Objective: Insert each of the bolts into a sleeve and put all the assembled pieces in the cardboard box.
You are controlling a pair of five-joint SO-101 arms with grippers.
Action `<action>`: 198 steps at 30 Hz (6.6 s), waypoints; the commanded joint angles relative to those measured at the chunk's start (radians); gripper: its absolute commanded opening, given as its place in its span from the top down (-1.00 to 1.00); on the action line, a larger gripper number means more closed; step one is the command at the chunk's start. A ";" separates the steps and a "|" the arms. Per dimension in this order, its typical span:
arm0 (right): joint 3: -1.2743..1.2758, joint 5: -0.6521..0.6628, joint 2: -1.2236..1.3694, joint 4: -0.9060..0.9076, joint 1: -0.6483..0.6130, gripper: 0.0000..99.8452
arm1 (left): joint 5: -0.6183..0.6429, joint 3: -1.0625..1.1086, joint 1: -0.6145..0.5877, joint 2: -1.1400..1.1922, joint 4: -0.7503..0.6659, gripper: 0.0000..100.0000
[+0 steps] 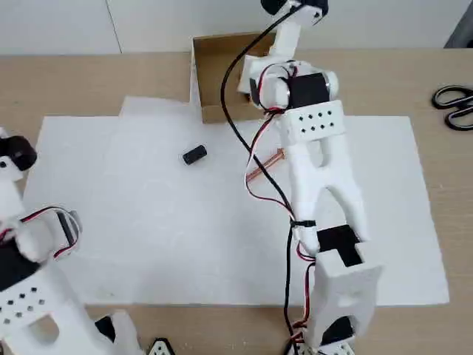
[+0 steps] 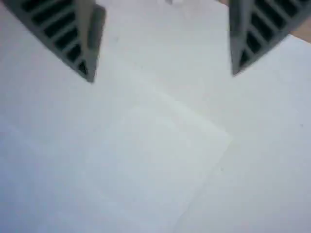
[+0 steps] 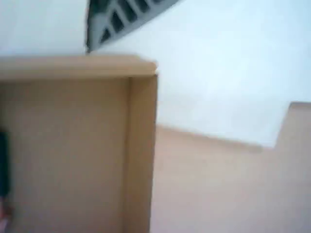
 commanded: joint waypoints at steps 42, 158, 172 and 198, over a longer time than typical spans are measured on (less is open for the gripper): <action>0.000 -0.454 0.335 -0.041 -0.257 0.72 | -0.005 0.054 0.006 -0.032 -0.068 0.65; 0.130 0.476 -0.297 0.469 0.423 0.99 | -0.126 -1.854 1.080 2.038 -0.167 0.65; 0.130 0.476 -0.297 0.469 0.423 0.99 | -0.126 -1.854 1.082 2.091 -0.169 0.81; 0.130 0.476 -0.298 0.470 0.423 0.99 | -0.126 -2.009 1.125 2.085 -0.020 0.99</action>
